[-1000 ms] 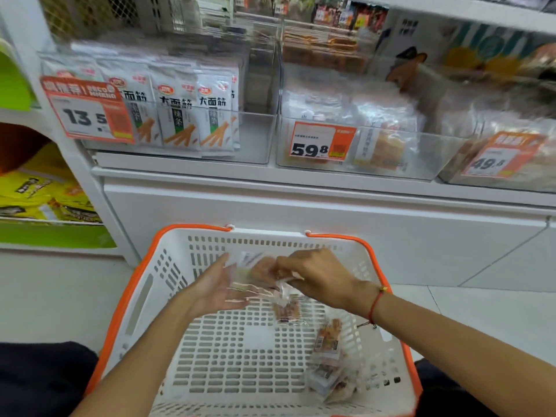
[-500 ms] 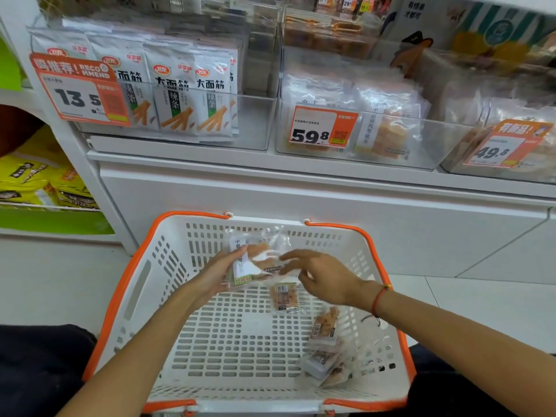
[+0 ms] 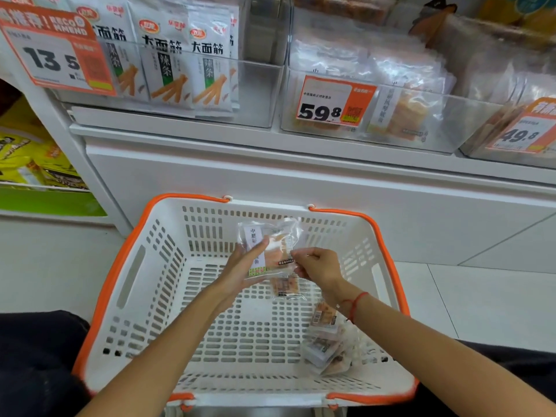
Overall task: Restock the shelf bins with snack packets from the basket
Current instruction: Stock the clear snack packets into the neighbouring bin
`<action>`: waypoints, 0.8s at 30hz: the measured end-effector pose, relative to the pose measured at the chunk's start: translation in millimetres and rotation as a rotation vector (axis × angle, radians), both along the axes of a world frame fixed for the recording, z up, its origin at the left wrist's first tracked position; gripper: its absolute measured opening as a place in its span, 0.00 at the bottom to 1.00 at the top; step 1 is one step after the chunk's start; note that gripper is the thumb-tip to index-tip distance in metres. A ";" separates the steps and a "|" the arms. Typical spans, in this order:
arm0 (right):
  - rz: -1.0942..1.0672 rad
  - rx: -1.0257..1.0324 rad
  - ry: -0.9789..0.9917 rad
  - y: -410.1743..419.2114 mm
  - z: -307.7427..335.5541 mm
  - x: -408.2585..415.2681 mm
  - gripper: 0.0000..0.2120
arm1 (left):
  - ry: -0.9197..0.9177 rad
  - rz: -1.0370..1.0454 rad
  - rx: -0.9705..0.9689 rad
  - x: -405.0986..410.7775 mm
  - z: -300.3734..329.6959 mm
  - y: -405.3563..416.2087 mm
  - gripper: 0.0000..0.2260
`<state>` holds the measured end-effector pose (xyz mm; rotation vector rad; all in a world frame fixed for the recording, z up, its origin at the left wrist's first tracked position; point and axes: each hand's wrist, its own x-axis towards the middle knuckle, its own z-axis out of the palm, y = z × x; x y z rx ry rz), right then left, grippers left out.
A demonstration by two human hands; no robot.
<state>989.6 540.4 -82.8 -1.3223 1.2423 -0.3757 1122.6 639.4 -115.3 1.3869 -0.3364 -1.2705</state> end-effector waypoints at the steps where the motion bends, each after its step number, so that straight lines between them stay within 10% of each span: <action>1: -0.004 0.054 -0.013 -0.5 -2.3 0.8 0.03 | -0.006 -0.013 -0.001 2.4 -2.4 -0.4 0.36; 7: 0.443 0.234 0.043 -47.2 7.1 -29.9 0.15 | -0.151 0.099 0.100 12.7 -14.7 1.9 0.35; 10: 0.616 -0.154 0.527 -72.1 -14.9 -49.8 0.14 | -0.159 0.157 0.137 17.7 -24.2 3.3 0.37; 16: 1.674 -0.888 1.147 -55.6 -71.4 -67.4 0.27 | -0.117 0.144 0.140 27.3 -34.6 4.0 0.45; 20: 1.716 -0.966 1.172 -57.2 -83.3 -73.0 0.22 | -0.035 0.107 0.114 26.8 -32.1 6.7 0.39; 24: 1.316 -0.415 0.957 -68.8 -65.4 -59.9 0.17 | -0.006 0.139 0.107 23.4 -20.4 2.6 0.20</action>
